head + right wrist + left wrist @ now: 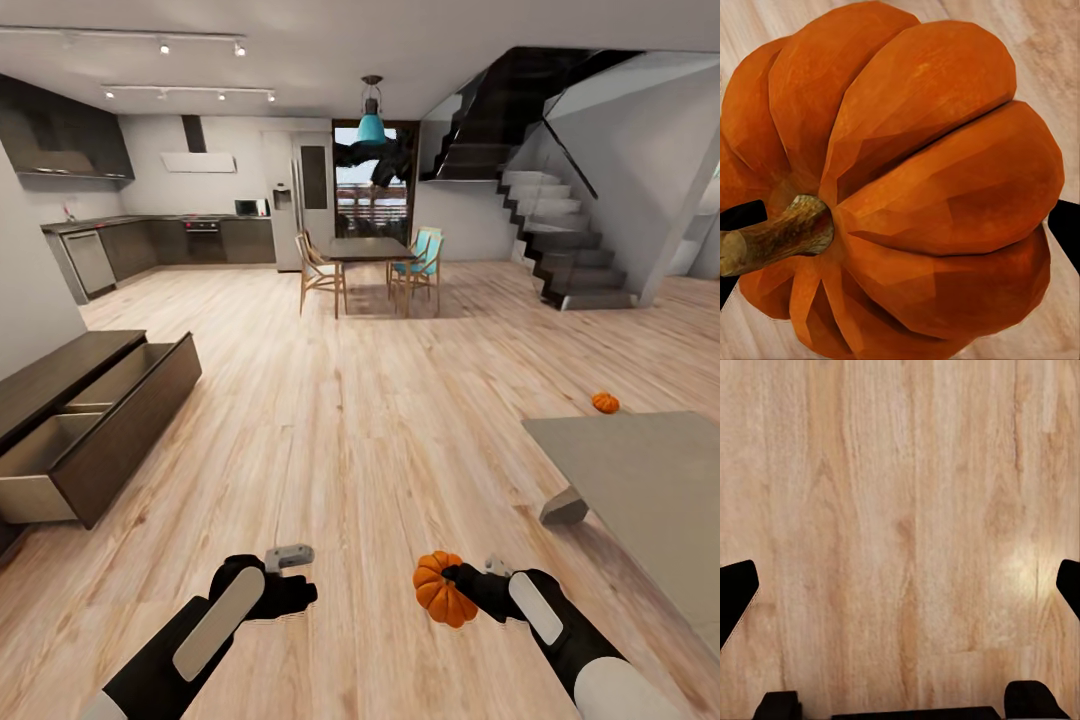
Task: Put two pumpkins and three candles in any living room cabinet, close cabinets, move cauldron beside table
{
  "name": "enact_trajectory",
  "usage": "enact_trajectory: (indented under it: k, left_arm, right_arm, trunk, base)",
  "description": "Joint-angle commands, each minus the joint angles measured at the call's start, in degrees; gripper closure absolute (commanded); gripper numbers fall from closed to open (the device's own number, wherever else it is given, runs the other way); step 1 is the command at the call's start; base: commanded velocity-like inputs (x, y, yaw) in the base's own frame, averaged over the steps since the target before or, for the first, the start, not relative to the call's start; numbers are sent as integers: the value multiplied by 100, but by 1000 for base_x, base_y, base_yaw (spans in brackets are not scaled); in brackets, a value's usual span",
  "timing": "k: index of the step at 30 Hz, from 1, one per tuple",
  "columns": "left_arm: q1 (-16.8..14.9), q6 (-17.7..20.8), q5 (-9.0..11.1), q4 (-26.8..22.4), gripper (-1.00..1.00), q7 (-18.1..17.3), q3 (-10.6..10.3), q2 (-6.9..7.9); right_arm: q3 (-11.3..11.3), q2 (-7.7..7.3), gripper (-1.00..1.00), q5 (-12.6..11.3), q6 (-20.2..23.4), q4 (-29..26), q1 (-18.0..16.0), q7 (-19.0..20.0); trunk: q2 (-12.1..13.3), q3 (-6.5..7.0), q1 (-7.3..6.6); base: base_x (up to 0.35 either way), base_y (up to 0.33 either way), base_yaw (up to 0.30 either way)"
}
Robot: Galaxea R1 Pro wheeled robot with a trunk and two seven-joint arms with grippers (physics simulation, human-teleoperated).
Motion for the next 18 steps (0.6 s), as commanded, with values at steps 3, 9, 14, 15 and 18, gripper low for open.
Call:
enact_trajectory:
  k: [3,9,14,15,18]
  left_arm:
    - [-18,-19,45,180,-100,60,4,-2]
    - [-51,-43,32,467,-100,60,80,-3]
    - [-67,-53,31,552,-100,53,123,-3]
    - [-68,-55,31,555,-100,52,126,-3]
    - [-70,-58,31,563,-100,51,130,-3]
  right_arm:
    - [33,-7,100,-80,6,-12,-4,-44]
    - [33,-7,100,-80,13,-12,-3,-44]
    - [33,-7,100,-80,14,-12,-6,-44]
    - [33,-7,100,-80,14,-12,-5,-44]
    - [33,-7,100,-80,13,-14,-4,-44]
  trunk:
    - [-3,-6,3]
    - [-3,-6,3]
    - [-3,-6,3]
    - [-3,-6,3]
    - [-3,-6,3]
  base:
    - [335,0,0]
    - [336,0,0]
    - [337,0,0]
    - [338,0,0]
    - [338,0,0]
